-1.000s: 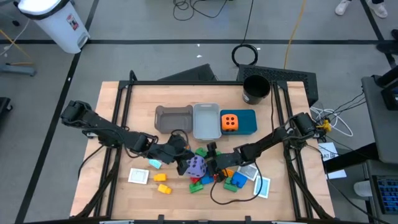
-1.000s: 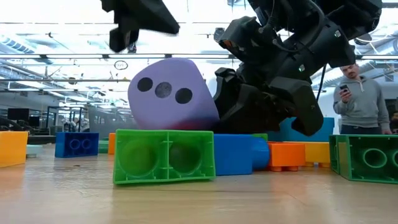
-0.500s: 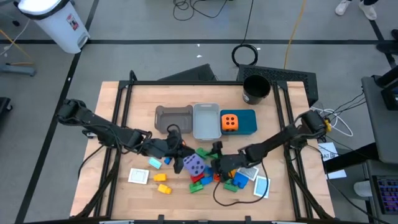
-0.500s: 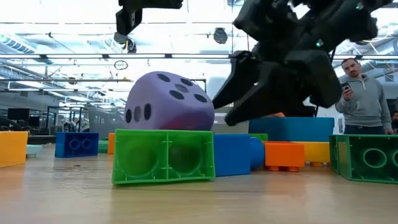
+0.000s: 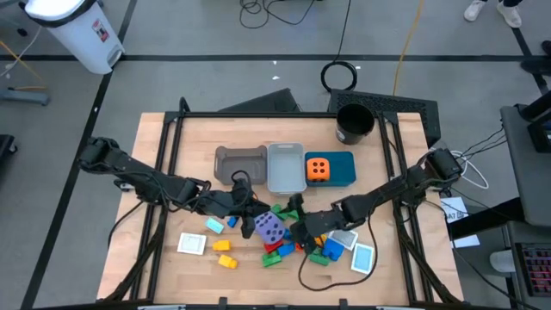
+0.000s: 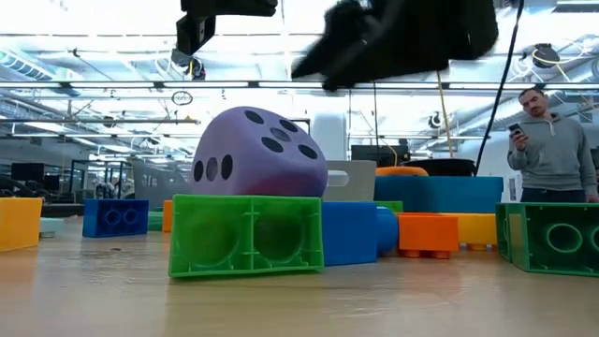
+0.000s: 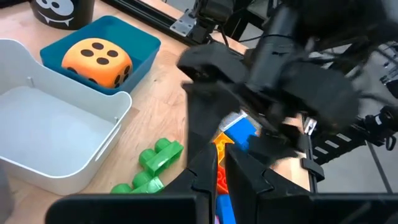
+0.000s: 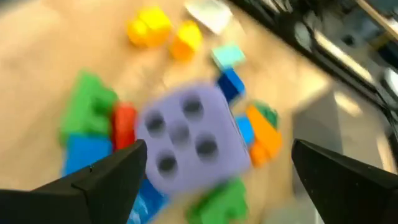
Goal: Pick & Place Toys
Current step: Put the purple die into the blue bin
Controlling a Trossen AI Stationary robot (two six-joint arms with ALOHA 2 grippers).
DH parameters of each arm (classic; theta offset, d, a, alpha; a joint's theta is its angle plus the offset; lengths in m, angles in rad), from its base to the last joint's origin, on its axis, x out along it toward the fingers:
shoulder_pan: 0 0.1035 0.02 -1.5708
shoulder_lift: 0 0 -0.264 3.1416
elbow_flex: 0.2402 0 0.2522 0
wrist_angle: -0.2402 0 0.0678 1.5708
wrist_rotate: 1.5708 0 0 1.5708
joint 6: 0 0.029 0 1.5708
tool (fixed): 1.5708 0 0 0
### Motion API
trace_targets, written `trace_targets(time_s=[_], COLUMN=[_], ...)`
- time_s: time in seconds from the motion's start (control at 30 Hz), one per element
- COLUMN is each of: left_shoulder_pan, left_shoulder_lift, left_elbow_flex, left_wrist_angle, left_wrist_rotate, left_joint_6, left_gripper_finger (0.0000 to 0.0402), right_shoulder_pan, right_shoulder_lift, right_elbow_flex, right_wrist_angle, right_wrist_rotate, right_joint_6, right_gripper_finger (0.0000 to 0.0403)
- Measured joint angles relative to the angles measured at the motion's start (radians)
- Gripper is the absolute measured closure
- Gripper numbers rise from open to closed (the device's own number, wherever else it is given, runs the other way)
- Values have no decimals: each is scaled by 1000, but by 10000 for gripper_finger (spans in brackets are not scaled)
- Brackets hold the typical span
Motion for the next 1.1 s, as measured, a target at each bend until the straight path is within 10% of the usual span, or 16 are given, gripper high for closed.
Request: trace_targets(time_s=[0.63,1.1], left_shoulder_pan=[-6,-4], left_shoulder_lift=[0,0], left_elbow_flex=[0,0], left_wrist_angle=[2,-3], left_wrist_rotate=[28,26], left_joint_6=[0,0], left_gripper_finger=[366,366], right_shoulder_pan=[-122,-142], right_shoulder_lift=[180,192], right_elbow_flex=[68,71], right_wrist_angle=[80,-49], right_wrist_rotate=[-331,-336], right_joint_6=[0,79], right_gripper_finger=[17,194])
